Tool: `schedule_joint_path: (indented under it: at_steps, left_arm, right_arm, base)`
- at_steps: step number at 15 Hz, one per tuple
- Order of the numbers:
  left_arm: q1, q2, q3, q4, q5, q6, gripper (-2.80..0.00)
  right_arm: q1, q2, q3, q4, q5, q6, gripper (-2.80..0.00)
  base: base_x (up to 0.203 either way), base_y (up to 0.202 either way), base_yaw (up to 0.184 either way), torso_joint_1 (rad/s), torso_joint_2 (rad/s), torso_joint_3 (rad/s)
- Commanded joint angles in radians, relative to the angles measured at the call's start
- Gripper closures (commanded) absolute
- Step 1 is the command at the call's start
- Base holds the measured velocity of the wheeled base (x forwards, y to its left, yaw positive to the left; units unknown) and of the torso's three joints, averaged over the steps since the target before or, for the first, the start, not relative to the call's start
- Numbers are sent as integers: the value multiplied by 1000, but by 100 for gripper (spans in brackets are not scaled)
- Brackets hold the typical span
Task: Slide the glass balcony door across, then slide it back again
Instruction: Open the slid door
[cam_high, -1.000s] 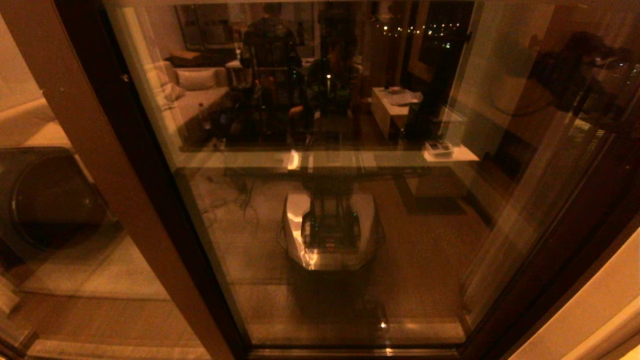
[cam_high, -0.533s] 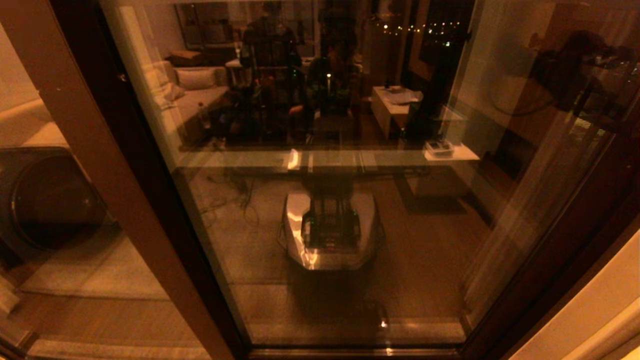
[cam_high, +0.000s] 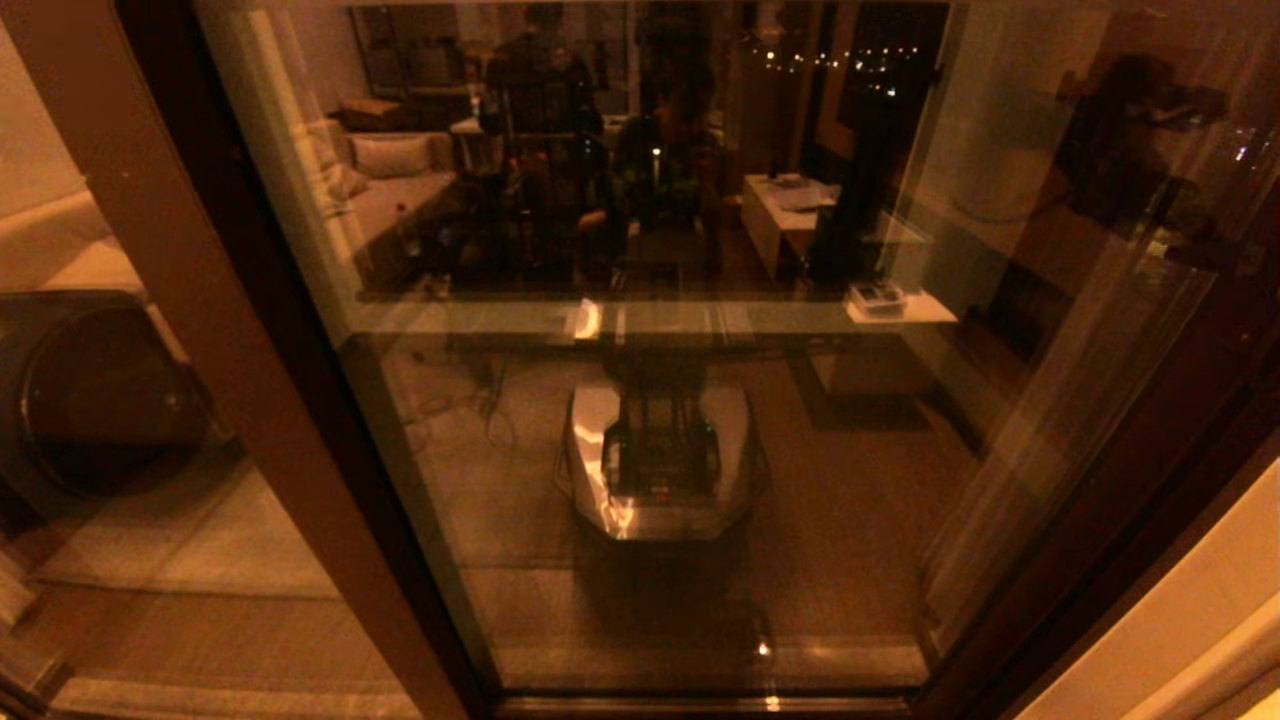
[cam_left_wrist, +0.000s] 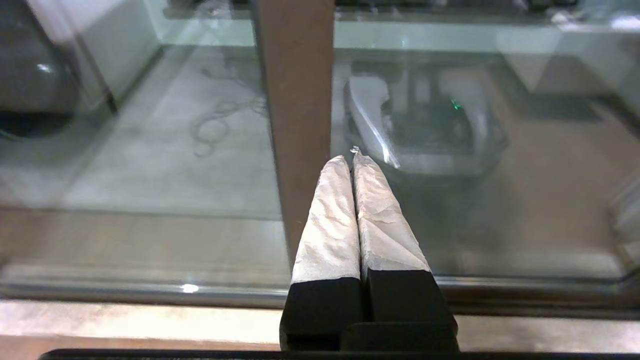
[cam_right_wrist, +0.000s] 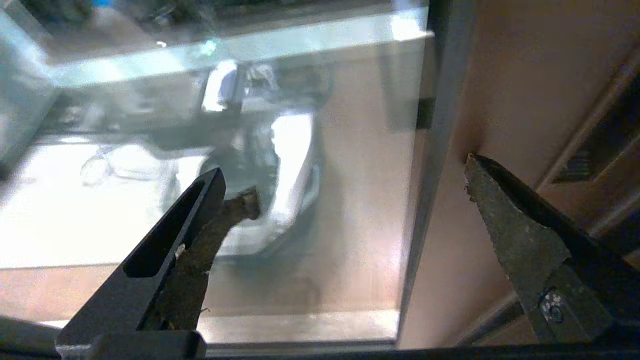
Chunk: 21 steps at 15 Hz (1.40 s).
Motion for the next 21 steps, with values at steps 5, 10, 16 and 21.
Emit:
schedule_joint_path:
  at_steps: [5, 10, 16, 21]
  left_arm:
    - [-2, -2, 0, 0, -1, 0, 0]
    - [-2, -2, 0, 0, -2, 0, 0]
    - [-2, -2, 0, 0, -1, 0, 0]
    - [-2, -2, 0, 0, -1, 0, 0]
  right_arm:
    - [4, -43, 25, -9, -22, -8, -280]
    - [-36, -59, 16, -7, -116, -78, -280]
    - [-38, -36, 8, -4, -143, -98, -280]
    - [-42, 41, -38, -6, -134, -88, -280]
  base:
    - [0, 0, 0, 0, 0, 0]
    - [0, 0, 0, 0, 0, 0]
    - [0, 0, 0, 0, 0, 0]
    - [0, 0, 0, 0, 0, 0]
